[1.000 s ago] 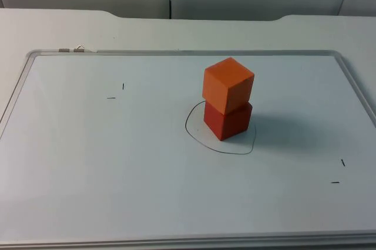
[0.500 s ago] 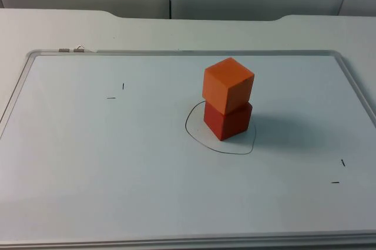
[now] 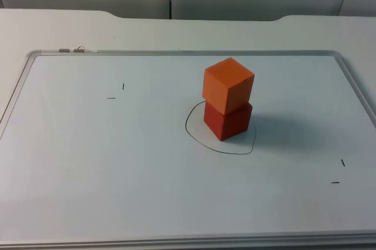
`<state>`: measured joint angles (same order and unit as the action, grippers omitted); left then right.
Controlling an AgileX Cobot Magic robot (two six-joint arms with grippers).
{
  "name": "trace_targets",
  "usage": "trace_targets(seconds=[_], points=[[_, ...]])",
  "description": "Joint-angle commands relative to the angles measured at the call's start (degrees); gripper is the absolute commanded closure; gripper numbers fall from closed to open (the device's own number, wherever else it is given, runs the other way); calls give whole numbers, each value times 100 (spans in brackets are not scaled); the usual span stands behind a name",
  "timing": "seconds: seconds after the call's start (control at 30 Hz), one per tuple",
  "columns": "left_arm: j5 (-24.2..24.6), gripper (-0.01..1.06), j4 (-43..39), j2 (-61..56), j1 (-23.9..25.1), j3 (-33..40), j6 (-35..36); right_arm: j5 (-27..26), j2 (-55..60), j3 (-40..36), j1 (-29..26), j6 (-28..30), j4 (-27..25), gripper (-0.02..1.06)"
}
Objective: Pick up one cube with the left hand and another cube with the right hand. First place the cube in the right hand at the target position, then stack the cube in the left hand on top.
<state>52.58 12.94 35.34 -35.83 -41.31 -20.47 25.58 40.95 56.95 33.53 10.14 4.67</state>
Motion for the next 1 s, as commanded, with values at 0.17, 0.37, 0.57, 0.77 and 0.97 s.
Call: trace_targets(seconds=[0.17, 0.37, 0.57, 0.77, 0.97], points=[[90, 0, -420, -1847, -33, 764, 946, 27, -13, -17, 25, 35, -42, 15], [226, 0, -601, -2833, -33, 1068, 1306, 72, -13, -17, 25, 35, -42, 15], [215, 0, -710, -3534, -33, 1068, 1363, 108, -13, -17, 25, 35, -42, 15], [994, 0, -1022, -3534, -33, 1154, 1411, 108, -13, -17, 25, 35, -42, 15], [909, 0, -1504, -3534, -33, 1187, 2104, 108, -13, -17, 25, 35, -42, 15]])
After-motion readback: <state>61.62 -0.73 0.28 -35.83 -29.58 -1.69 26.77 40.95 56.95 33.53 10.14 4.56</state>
